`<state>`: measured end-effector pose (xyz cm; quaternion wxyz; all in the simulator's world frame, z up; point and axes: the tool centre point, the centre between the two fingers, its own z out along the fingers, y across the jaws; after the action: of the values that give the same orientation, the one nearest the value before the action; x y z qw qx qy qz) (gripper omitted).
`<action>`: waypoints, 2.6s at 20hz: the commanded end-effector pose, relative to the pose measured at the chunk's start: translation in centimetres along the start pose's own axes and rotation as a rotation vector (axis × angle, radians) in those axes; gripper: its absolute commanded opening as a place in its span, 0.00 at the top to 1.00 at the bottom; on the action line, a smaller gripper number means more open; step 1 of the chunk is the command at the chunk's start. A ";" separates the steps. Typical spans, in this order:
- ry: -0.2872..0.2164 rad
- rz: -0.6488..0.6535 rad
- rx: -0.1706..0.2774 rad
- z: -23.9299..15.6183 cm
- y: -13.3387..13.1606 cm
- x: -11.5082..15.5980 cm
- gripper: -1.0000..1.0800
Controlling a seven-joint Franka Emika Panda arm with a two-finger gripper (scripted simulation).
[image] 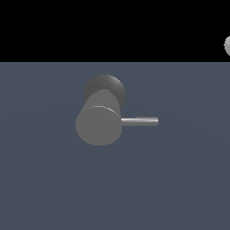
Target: Turn on the faucet by rotating a designated handle.
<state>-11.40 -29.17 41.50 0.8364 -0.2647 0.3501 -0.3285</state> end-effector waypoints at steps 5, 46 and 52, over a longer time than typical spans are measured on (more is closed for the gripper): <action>0.200 0.198 0.016 -4.1 7.8 4.6 1.00; 0.639 0.758 -0.090 -14.1 31.0 4.5 1.00; 0.649 0.809 -0.072 -13.4 31.6 4.1 1.00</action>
<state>-8.05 -14.86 10.17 0.7349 -0.0274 0.6766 -0.0370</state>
